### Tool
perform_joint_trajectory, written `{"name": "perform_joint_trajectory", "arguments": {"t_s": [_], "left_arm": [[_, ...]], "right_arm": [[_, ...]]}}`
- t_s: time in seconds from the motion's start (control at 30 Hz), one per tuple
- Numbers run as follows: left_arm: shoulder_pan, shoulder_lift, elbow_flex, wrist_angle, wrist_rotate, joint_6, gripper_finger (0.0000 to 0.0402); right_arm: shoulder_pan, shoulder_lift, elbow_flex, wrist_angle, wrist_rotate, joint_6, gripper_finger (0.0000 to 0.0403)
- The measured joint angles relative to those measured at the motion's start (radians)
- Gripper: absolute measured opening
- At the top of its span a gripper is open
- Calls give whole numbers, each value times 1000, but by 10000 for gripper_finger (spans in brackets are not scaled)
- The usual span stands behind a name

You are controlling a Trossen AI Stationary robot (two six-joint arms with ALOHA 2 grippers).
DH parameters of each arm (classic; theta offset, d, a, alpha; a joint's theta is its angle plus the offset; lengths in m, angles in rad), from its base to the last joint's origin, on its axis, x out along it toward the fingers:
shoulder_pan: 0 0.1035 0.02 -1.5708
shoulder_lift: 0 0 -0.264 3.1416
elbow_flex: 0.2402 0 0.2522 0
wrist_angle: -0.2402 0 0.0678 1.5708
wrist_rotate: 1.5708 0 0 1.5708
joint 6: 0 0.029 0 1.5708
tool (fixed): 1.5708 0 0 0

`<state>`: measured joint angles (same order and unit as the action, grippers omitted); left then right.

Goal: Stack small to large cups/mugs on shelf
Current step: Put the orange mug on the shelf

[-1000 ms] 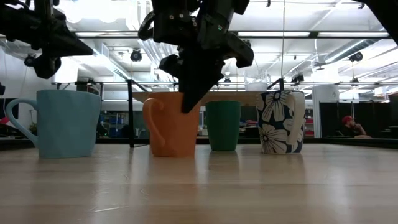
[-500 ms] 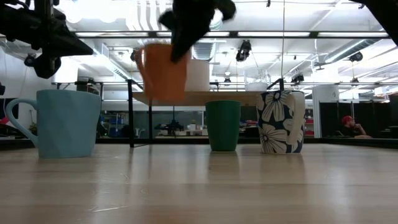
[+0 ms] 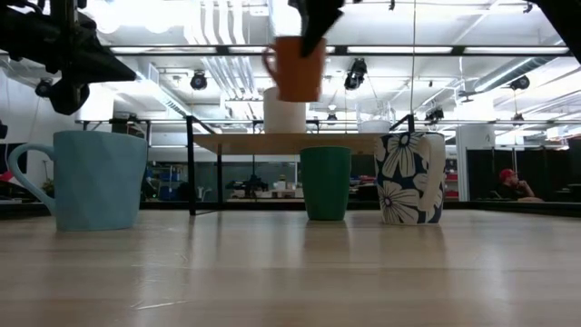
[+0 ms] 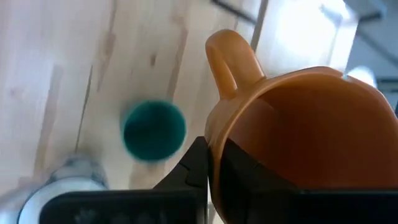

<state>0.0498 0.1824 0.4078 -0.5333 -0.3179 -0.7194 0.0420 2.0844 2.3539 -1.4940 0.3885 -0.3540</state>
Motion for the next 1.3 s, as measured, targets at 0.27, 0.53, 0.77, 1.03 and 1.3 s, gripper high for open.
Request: {"name": "perform_joint_trajectory", "arguments": {"t_s": [0.27, 0.53, 0.77, 1.03, 1.3], "left_arm": [[0, 0, -1, 2, 0, 1, 2], [0, 0, -1, 2, 3, -1, 2], [0, -1, -1, 2, 9, 1, 2], [0, -1, -1, 2, 10, 1, 2], [0, 0, -1, 2, 10, 1, 2]], "right_arm": [[-42, -3, -1, -70, -2, 59, 12], [-148, -3, -3, -73, -7, 33, 12], [-208, -4, -3, -75, -129, 19, 12], [-250, -4, -3, -77, -210, -13, 12], [-320, -4, -3, -77, -257, -49, 12]]}}
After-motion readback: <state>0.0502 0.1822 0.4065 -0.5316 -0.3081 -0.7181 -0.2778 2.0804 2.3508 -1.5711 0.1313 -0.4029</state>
